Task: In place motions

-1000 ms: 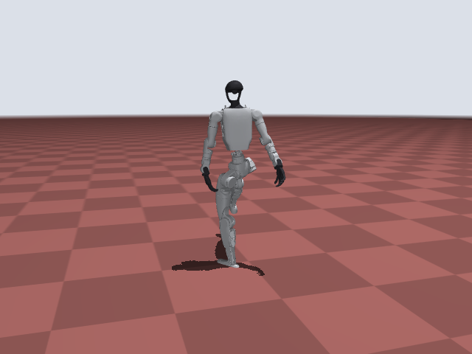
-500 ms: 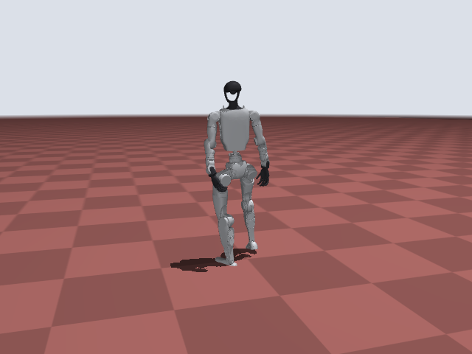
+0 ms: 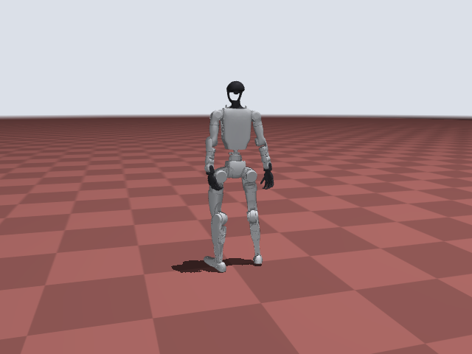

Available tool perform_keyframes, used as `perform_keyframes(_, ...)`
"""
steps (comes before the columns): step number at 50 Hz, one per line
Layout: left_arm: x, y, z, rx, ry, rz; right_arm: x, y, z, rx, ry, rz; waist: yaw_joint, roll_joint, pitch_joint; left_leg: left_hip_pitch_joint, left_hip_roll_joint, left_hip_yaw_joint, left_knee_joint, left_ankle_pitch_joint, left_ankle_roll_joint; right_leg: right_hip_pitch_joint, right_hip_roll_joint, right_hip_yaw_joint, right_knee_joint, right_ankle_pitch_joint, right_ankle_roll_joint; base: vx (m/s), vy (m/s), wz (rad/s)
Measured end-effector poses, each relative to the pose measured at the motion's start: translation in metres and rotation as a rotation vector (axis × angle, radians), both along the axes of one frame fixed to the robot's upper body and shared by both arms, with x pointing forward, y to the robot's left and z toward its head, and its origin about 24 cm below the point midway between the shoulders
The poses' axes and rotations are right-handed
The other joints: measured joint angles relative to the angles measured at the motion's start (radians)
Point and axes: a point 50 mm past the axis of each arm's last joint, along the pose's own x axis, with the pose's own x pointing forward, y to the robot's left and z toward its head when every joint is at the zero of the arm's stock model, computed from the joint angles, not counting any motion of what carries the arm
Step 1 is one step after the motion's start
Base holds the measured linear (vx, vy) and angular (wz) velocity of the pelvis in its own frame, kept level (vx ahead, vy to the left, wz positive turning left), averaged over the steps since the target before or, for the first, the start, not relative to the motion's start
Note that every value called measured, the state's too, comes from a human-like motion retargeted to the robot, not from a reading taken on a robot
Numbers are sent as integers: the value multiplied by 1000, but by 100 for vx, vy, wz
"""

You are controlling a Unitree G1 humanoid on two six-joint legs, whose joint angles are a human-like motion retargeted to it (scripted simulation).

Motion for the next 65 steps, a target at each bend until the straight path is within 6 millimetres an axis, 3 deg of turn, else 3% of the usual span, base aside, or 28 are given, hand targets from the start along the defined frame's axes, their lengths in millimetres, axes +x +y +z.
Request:
perform_keyframes(3,-3,-4,-1,48,4,6,-13,-11,4,-52,23,-90,-7,9,1,-11,19,13,4,19,-13,-6,23,18,-26,-9,-7,0,-28,-14)
perform_keyframes(8,-8,-9,-2,96,5,42,-6,-32,10,-105,-61,-233,-35,36,47,-58,59,-15,28,86,-46,-35,46,40,-19,-34,-14,-11,-26,6)
perform_keyframes(15,-12,12,1,124,33,-74,-14,-61,22,-198,-120,-369,-57,41,69,-167,80,-243,86,149,-67,-46,43,14,-36,-49,-35,-10,-8,57)
perform_keyframes(20,-9,28,3,159,18,-100,-14,-88,34,-296,-120,-338,-32,54,85,-73,125,-19,29,149,-89,-68,41,31,-22,-42,-32,-1,11,-25)
perform_keyframes(23,-21,32,5,169,46,-55,-13,-112,48,-386,-98,-271,-55,79,57,-47,98,18,-33,122,-60,-88,41,48,-19,-37,-22,13,22,-36)
perform_keyframes(27,-30,42,10,174,74,21,-7,-132,61,-461,-132,-301,-131,112,34,-77,103,-15,-39,115,-74,-109,41,33,-18,-25,-14,8,17,9)
perform_keyframes(30,-19,64,13,221,40,61,-7,-132,61,-468,-170,-395,-156,91,76,-64,96,-14,-30,110,-64,-88,29,8,-18,-13,-14,-4,6,7)
perform_keyframes(37,9,116,29,365,-11,73,-48,-132,67,-585,-46,-441,-134,43,83,-64,72,-21,-38,105,-55,-88,16,13,-22,-2,-8,5,-2,1)
perform_keyframes(42,36,126,32,385,-85,102,-58,-129,68,-673,-53,-508,-150,37,99,-106,81,-22,-37,112,-60,-155,13,102,9,30,29,-7,-9,-12)
perform_keyframes(46,50,123,30,389,-136,98,-54,-130,67,-688,-82,-545,-162,44,128,-135,91,9,-41,119,-61,-213,28,222,6,64,58,-14,-12,-51)
perform_keyframes(50,68,128,33,393,-173,40,-47,-129,65,-695,-121,-576,-208,39,221,-156,110,10,-33,139,-65,-225,44,252,-4,47,44,-19,-21,-9)
perform_keyframes(53,93,142,43,435,-224,-15,-52,-124,63,-699,-141,-645,-233,12,318,-168,115,9,-26,156,-66,-218,45,210,-26,52,21,-29,-22,8)
perform_keyframes(60,180,178,88,561,-421,-102,-72,-123,66,-731,-210,-907,-208,-12,543,-240,162,55,-34,199,-73,-325,95,255,-47,105,2,-37,-29,-49)
perform_keyframes(65,212,206,125,681,-519,-107,-85,-135,78,-783,-271,-1068,-307,-40,570,-405,204,95,-36,234,-78,-515,138,273,-67,166,-10,-44,-11,-60)
